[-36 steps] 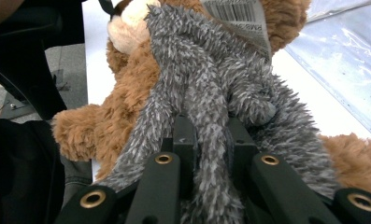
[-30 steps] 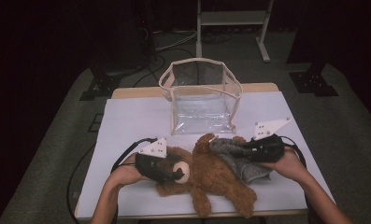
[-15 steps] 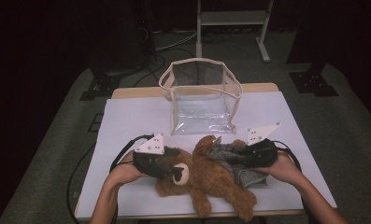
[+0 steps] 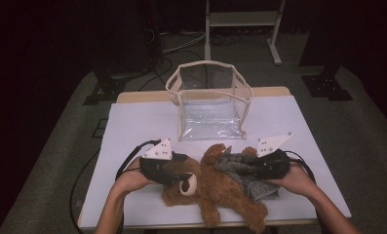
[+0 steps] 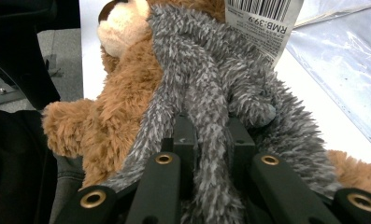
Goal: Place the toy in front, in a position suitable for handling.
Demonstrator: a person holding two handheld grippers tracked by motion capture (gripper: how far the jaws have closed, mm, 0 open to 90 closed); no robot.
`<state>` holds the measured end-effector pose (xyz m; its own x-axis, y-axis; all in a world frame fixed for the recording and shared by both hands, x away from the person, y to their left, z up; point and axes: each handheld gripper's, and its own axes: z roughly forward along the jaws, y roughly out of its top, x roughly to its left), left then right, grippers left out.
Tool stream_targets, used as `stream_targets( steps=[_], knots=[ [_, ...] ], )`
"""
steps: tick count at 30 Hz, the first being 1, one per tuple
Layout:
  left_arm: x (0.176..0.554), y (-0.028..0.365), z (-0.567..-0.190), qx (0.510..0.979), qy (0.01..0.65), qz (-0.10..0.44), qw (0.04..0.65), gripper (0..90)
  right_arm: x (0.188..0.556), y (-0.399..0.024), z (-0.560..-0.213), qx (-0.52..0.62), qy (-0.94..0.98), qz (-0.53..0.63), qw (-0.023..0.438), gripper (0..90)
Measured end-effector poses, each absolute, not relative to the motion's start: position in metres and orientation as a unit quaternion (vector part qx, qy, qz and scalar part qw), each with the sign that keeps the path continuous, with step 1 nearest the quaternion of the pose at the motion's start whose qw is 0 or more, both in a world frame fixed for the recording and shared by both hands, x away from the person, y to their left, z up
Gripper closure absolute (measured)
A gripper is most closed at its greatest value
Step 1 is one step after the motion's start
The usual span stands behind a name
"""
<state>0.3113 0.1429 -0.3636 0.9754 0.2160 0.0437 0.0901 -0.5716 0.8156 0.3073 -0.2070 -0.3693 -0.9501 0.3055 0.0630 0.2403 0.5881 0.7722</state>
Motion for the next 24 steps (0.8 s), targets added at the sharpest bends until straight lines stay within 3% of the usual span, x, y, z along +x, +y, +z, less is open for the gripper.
stream_targets(
  steps=[5, 11, 18, 24],
  knots=[
    [0.311, 0.14, -0.371, 0.889, 0.094, 0.044, 0.446, 37.6, 0.309, -0.211, -0.368, 0.151, 0.888, 0.432, 0.037, 78.0],
    [0.31, 0.139, -0.371, 0.891, 0.092, 0.051, 0.441, 37.6, 0.313, -0.225, -0.371, 0.167, 0.883, 0.437, 0.033, 78.0],
    [0.307, 0.134, -0.371, 0.899, 0.079, 0.059, 0.426, 36.7, 0.322, -0.255, -0.352, 0.201, 0.874, 0.435, 0.077, 77.9],
    [0.305, 0.133, -0.372, 0.899, 0.078, 0.062, 0.425, 35.7, 0.329, -0.235, -0.347, 0.182, 0.879, 0.435, 0.073, 77.9]
  ],
)
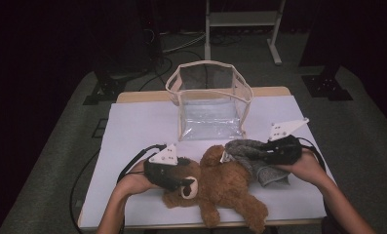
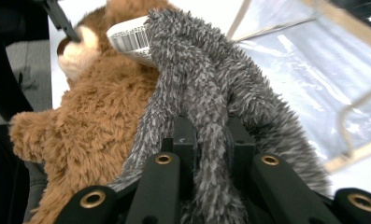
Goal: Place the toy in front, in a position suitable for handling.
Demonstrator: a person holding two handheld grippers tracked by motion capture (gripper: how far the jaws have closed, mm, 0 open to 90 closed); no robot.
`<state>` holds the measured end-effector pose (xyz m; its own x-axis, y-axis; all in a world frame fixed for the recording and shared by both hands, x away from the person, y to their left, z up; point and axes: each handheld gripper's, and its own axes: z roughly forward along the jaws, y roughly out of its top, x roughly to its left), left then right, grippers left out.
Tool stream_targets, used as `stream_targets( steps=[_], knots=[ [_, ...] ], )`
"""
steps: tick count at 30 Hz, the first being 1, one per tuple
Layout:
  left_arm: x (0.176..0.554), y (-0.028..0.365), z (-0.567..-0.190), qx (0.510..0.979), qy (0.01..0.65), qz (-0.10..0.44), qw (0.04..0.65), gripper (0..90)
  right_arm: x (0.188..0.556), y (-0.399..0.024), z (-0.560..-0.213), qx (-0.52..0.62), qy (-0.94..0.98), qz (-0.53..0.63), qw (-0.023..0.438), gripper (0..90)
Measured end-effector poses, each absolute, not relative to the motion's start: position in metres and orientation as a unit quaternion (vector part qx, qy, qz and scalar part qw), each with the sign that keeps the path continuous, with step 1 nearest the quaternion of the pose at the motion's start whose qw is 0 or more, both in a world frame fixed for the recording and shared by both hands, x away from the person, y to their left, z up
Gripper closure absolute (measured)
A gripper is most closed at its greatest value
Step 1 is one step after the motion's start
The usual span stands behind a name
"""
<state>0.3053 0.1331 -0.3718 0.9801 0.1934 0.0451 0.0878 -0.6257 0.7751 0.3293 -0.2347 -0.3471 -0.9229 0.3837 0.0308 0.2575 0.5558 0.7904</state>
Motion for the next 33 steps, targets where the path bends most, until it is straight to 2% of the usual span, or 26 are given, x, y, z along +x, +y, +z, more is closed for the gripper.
stream_targets(
  steps=[4, 8, 14, 20, 25, 30, 33],
  knots=[
    [0.305, 0.133, -0.371, 0.9, 0.076, 0.064, 0.424, 35.7, 0.331, -0.228, -0.361, 0.18, 0.889, 0.417, 0.063, 77.9],
    [0.305, 0.133, -0.371, 0.9, 0.076, 0.065, 0.424, 35.6, 0.334, -0.248, -0.368, 0.208, 0.884, 0.413, 0.064, 77.9],
    [0.306, 0.132, -0.371, 0.901, 0.075, 0.068, 0.423, 34.6, 0.327, -0.264, -0.355, 0.217, 0.876, 0.423, 0.079, 77.8],
    [0.306, 0.132, -0.372, 0.9, 0.076, 0.067, 0.424, 34.4, 0.318, -0.232, -0.341, 0.167, 0.882, 0.435, 0.073, 77.8],
    [0.306, 0.133, -0.372, 0.899, 0.077, 0.067, 0.425, 34.2, 0.315, -0.201, -0.345, 0.129, 0.892, 0.43, 0.059, 77.8],
    [0.307, 0.132, -0.372, 0.9, 0.076, 0.068, 0.424, 33.8, 0.318, -0.201, -0.355, 0.14, 0.89, 0.431, 0.041, 77.8],
    [0.307, 0.132, -0.372, 0.9, 0.077, 0.068, 0.425, 33.6, 0.318, -0.199, -0.345, 0.136, 0.888, 0.436, 0.052, 77.8]
  ],
)
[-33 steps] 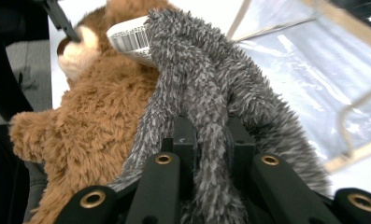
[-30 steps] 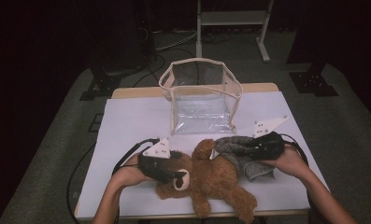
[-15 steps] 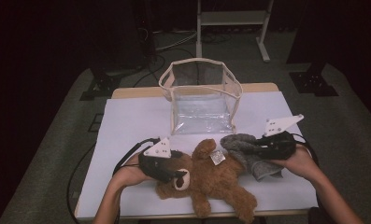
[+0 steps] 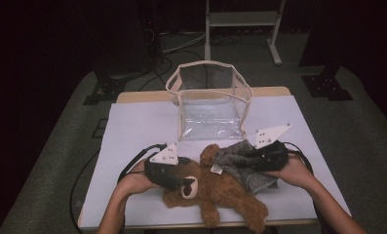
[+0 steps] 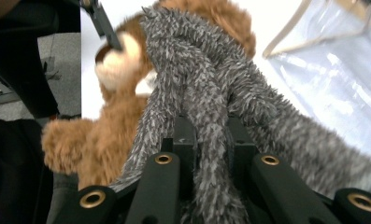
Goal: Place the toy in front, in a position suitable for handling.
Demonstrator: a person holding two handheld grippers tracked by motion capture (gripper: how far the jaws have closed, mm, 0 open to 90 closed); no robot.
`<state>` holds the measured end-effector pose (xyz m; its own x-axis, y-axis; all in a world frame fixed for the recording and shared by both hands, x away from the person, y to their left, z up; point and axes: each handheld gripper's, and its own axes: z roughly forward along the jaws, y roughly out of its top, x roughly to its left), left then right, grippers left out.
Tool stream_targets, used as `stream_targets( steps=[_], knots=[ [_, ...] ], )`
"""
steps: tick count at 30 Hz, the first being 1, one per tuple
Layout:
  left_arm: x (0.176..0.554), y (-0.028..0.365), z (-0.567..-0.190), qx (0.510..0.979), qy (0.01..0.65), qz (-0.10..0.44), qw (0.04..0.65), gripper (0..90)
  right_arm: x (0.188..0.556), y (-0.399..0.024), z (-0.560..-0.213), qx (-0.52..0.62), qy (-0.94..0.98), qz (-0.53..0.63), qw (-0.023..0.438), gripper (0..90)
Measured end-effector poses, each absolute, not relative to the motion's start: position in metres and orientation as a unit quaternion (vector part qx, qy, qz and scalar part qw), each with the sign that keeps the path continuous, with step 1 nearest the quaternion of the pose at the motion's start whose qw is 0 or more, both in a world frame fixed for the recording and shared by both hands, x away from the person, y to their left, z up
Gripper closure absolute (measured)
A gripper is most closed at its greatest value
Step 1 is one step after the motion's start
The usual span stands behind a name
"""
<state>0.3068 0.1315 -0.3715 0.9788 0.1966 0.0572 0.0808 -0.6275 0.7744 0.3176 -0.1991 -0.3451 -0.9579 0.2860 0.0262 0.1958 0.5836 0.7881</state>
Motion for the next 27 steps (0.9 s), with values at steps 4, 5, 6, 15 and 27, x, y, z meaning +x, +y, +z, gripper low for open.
stream_targets(
  steps=[4, 5, 6, 15, 27],
  knots=[
    [0.306, 0.131, -0.371, 0.9, 0.076, 0.07, 0.423, 33.6, 0.319, -0.19, -0.332, 0.121, 0.886, 0.444, 0.062, 77.9],
    [0.306, 0.131, -0.371, 0.901, 0.075, 0.07, 0.422, 33.6, 0.321, -0.183, -0.326, 0.112, 0.885, 0.447, 0.065, 77.8],
    [0.306, 0.131, -0.371, 0.901, 0.075, 0.07, 0.422, 33.6, 0.323, -0.176, -0.322, 0.105, 0.886, 0.447, 0.067, 77.8],
    [0.306, 0.132, -0.37, 0.902, 0.072, 0.074, 0.42, 33.6, 0.347, -0.142, -0.351, 0.111, 0.911, 0.395, 0.041, 77.8],
    [0.306, 0.13, -0.37, 0.902, 0.072, 0.076, 0.418, 33.2, 0.346, -0.155, -0.343, 0.121, 0.904, 0.408, 0.043, 77.8]
  ],
)
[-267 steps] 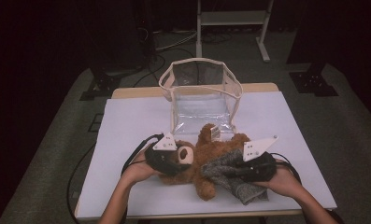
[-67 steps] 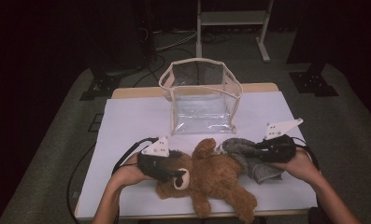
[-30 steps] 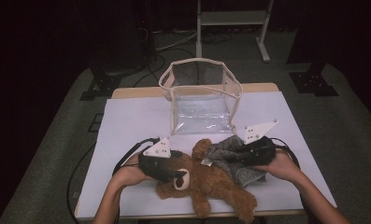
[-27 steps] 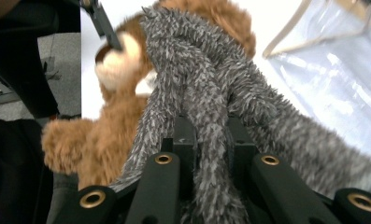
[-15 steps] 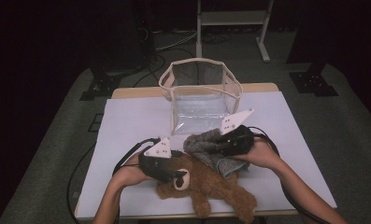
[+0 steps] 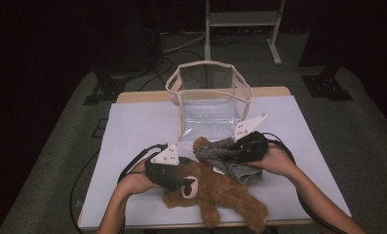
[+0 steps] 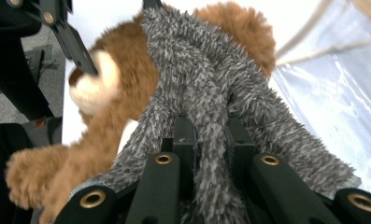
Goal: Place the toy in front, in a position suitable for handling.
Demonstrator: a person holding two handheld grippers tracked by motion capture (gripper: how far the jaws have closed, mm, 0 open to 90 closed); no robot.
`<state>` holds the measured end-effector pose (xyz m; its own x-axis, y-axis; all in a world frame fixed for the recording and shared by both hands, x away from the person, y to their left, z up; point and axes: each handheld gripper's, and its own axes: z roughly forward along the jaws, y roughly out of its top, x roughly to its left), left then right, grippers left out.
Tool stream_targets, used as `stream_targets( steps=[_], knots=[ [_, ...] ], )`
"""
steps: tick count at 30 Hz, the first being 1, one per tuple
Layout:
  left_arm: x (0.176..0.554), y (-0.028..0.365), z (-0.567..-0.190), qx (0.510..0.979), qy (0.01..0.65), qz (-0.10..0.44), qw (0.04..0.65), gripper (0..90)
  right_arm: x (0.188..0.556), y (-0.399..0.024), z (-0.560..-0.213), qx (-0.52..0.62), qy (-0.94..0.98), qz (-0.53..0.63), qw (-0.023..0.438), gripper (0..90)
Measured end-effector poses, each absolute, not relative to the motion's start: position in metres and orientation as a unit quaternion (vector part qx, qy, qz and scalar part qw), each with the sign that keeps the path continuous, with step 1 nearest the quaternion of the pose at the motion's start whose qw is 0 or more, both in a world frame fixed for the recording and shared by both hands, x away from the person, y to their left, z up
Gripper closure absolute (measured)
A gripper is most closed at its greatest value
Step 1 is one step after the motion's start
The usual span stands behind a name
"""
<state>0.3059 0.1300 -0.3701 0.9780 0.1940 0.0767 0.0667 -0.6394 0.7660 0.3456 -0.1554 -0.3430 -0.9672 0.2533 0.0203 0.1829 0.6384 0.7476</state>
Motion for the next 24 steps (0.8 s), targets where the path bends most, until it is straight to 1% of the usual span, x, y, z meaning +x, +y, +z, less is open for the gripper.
stream_targets(
  steps=[4, 7, 11, 19, 20, 24],
  knots=[
    [0.306, 0.131, -0.37, 0.902, 0.07, 0.075, 0.419, 33.1, 0.346, -0.142, -0.345, 0.11, 0.908, 0.403, 0.035, 77.9],
    [0.306, 0.131, -0.371, 0.902, 0.07, 0.075, 0.42, 33.2, 0.346, -0.144, -0.351, 0.112, 0.909, 0.4, 0.031, 77.8],
    [0.306, 0.131, -0.371, 0.901, 0.071, 0.074, 0.421, 33.1, 0.343, -0.166, -0.353, 0.128, 0.905, 0.403, 0.033, 77.8],
    [0.306, 0.131, -0.37, 0.902, 0.073, 0.076, 0.42, 33.1, 0.337, -0.23, -0.364, 0.196, 0.891, 0.407, 0.044, 77.8],
    [0.306, 0.131, -0.37, 0.902, 0.073, 0.076, 0.42, 33.1, 0.337, -0.23, -0.364, 0.196, 0.891, 0.407, 0.044, 77.8],
    [0.307, 0.131, -0.371, 0.9, 0.076, 0.073, 0.423, 33.1, 0.335, -0.252, -0.37, 0.22, 0.883, 0.412, 0.048, 77.8]
  ],
)
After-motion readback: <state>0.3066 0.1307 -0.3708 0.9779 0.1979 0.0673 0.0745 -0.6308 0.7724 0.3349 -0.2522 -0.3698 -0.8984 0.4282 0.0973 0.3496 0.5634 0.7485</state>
